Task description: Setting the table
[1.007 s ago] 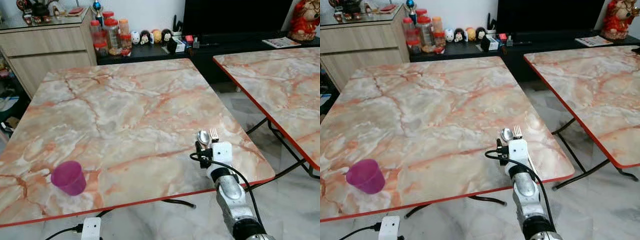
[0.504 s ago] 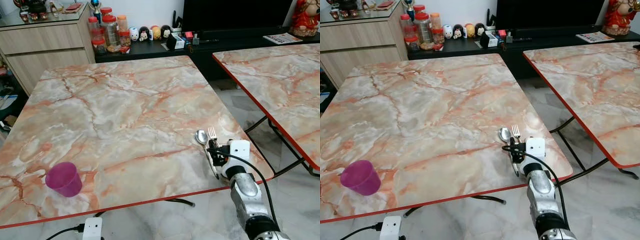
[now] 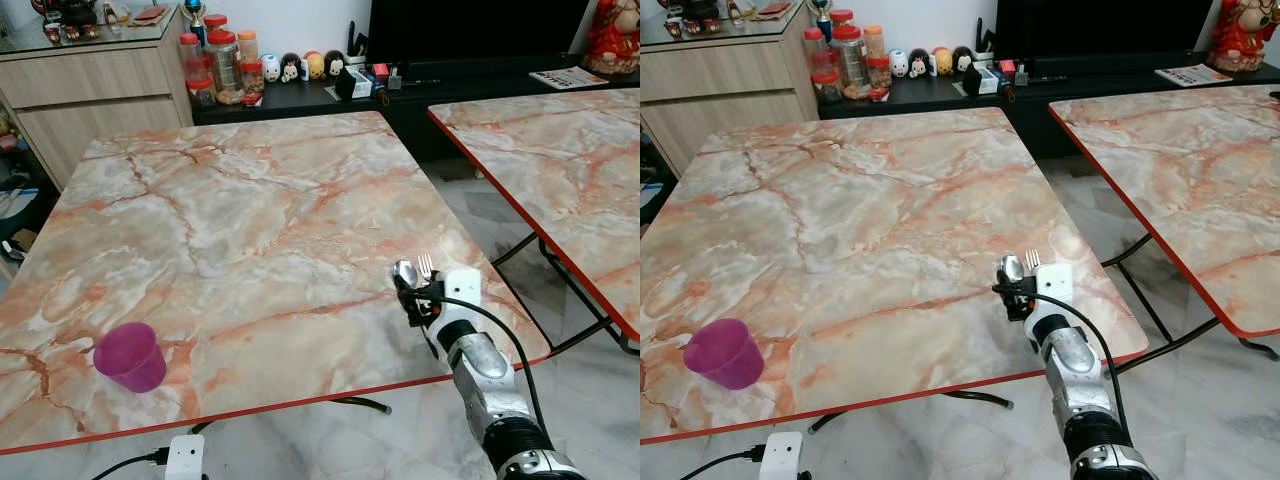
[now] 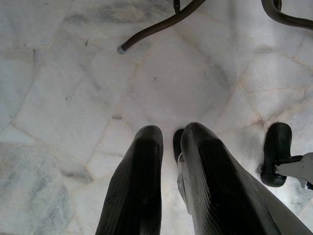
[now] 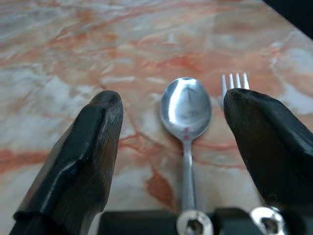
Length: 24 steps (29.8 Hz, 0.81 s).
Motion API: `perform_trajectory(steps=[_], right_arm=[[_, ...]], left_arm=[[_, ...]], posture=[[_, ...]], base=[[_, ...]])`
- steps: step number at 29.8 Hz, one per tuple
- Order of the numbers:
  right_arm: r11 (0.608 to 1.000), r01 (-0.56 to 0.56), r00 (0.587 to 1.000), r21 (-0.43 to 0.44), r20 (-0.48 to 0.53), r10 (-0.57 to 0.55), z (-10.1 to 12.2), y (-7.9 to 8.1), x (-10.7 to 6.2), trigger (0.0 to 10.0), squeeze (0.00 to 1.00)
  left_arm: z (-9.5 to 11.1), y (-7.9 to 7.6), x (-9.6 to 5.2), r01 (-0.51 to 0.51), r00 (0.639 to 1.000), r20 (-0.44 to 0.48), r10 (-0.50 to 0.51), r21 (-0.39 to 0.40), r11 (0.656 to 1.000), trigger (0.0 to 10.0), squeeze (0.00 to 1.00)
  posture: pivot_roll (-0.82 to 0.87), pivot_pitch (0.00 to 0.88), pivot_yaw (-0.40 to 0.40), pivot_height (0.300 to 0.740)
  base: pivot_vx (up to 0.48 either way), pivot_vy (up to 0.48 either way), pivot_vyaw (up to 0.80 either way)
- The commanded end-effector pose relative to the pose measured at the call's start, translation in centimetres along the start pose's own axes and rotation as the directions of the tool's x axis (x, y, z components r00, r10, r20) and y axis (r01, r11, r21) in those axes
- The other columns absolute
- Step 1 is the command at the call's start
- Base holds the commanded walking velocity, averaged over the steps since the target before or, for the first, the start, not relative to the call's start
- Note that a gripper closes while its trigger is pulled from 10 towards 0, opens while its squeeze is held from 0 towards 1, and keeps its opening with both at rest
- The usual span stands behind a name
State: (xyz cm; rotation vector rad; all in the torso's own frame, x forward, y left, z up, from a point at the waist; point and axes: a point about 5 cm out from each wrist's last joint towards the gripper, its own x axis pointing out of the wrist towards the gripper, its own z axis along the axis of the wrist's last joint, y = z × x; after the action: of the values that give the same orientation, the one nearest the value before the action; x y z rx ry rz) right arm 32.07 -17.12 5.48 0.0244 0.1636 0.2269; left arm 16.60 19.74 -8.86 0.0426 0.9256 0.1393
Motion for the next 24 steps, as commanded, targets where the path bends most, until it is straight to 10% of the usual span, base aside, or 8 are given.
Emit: perform_trajectory(steps=[1, 24], right_arm=[[1.0, 0.019, 0.999, 0.008, -0.031, -0.018, 0.3, -0.5, 0.3, 10.0, 0.0], [0.997, 0.064, 0.982, 0.042, -0.183, -0.056, -1.3, -0.5, 0.4, 10.0, 0.0]], left_arm=[[0.0, 0.2, 0.0, -0.002, 1.0, -0.006, 0.002, -0.003, 1.0, 10.0, 0.0], [-0.3, 0.5, 0.0, 0.003, 1.0, -0.021, -0.004, -0.017, 1.0, 10.0, 0.0]], posture=[[-0.03, 0.0, 0.008, 0.74], [-0.02, 0.0, 0.004, 0.74]], base=[[0.0, 0.0, 0.0], [0.0, 0.0, 0.0]])
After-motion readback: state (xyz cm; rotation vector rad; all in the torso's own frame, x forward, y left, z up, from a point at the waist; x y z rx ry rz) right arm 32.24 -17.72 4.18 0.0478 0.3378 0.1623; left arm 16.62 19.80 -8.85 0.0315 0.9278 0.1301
